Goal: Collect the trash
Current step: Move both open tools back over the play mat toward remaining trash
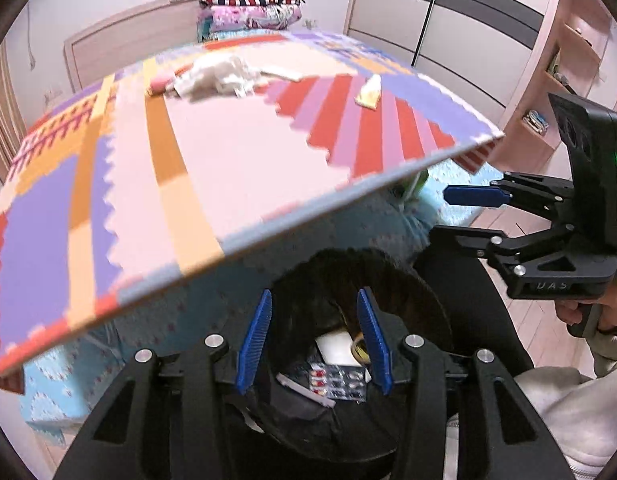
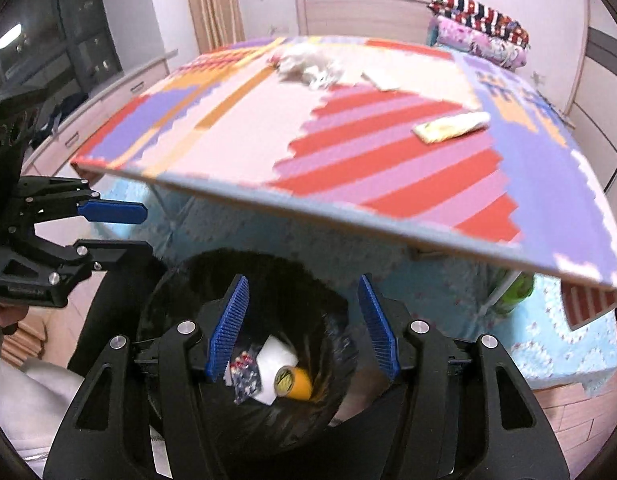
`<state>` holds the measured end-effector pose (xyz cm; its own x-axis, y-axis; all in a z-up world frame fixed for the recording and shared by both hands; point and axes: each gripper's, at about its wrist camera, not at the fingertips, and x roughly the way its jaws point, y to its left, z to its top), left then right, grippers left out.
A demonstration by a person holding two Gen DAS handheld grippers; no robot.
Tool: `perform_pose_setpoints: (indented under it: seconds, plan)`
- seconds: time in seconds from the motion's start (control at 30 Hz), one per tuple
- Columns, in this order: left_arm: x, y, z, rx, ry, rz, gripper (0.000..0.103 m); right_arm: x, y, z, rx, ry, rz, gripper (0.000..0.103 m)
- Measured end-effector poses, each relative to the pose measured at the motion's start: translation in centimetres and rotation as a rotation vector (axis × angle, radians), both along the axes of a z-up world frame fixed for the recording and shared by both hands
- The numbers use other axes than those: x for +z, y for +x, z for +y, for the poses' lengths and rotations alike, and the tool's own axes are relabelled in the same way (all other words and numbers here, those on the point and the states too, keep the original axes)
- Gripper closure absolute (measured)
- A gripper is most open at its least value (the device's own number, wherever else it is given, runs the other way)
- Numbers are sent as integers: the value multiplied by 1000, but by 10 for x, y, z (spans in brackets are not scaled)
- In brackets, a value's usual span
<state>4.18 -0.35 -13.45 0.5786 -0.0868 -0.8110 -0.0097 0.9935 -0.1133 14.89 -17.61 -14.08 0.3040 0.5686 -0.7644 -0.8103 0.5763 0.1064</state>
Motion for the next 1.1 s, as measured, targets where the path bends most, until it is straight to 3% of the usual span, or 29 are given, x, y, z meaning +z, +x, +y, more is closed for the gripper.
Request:
perform_pose_setpoints:
  seconds: [0.43,0.8,0.97,1.03,1.1]
  plan:
    - [38,36,62,81,32,-92,60,36,55,3,-82,57,-71,46]
    - [55,78,112,135,32,-142,60,40,103,7,-167,86,-58,40]
    - [57,100,136,167,-10,-156,60,38,123,6,-212,96,-41,40]
    - [57,109,144,180,-9,-161,49,38,131,8,-222,101,-35,40]
    - [57,117,151,188,-14,-171,47,37,138,11,-232,100,-35,40]
